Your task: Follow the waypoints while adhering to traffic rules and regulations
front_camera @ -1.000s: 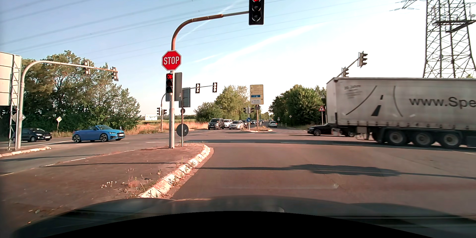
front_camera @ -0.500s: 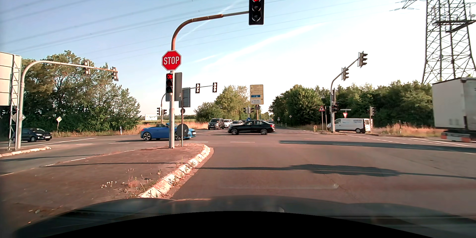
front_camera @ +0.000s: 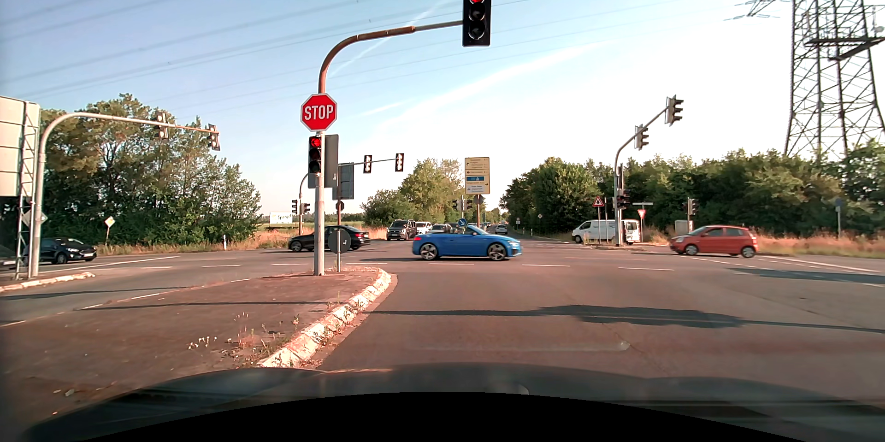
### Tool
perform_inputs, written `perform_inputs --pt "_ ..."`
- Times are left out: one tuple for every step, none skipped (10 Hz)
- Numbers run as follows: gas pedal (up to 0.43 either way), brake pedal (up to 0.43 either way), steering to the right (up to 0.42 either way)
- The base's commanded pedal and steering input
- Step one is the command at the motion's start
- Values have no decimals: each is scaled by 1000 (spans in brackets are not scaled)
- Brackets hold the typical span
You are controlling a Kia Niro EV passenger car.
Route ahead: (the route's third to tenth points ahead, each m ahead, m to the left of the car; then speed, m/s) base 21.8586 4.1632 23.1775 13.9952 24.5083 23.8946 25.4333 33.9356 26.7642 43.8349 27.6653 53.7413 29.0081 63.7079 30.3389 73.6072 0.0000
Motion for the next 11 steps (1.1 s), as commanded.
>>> perform_inputs --pt "0 280 -2" --pt "0 280 -2" --pt "0 280 -2" --pt "0 280 -2" --pt "0 280 -2" --pt "0 280 -2" --pt "0 280 -2" --pt "0 280 -2" --pt "0 280 -2" --pt "0 280 -2" --pt "0 280 -2"
